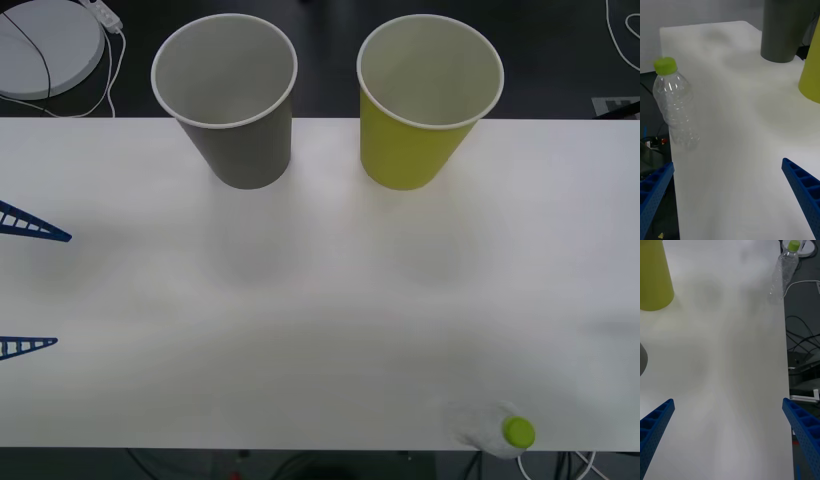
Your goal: Put the can into the green bin and the plastic bottle into the gray bin
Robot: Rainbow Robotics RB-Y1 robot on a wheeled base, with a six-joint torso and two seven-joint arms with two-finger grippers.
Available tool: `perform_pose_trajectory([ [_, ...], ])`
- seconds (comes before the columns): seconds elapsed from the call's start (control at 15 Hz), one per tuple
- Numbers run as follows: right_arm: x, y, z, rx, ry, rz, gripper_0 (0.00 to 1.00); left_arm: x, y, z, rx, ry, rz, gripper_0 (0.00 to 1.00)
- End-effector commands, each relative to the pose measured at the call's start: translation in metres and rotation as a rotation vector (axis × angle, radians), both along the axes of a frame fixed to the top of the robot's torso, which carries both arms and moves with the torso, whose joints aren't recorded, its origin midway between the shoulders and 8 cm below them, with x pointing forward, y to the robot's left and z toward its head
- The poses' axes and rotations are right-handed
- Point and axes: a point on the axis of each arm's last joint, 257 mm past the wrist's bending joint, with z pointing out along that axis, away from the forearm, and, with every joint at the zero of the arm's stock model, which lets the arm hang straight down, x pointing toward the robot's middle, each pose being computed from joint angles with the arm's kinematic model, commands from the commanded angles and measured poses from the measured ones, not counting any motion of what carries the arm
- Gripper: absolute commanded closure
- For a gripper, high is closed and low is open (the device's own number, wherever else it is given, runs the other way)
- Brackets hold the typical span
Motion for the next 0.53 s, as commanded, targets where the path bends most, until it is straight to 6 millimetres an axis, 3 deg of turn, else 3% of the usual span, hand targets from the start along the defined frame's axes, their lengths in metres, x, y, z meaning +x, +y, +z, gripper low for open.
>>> perform_pose_trajectory([
  [0.07, -0.006, 0.009, -0.017, -0.005, 0.013, 0.01, 0.0, 0.0, 0.0, 0.0, 0.0, 0.0, 0.0, 0.0],
  [0.33, -0.014, 0.018, -0.035, -0.018, 0.023, 0.029, 0.0, 0.0, 0.0, 0.0, 0.0, 0.0, 0.0, 0.0],
  [0.53, -0.022, 0.038, -0.047, 0.021, 0.045, 0.057, 0.0, 0.0, 0.0, 0.0, 0.0, 0.0, 0.0, 0.0],
])
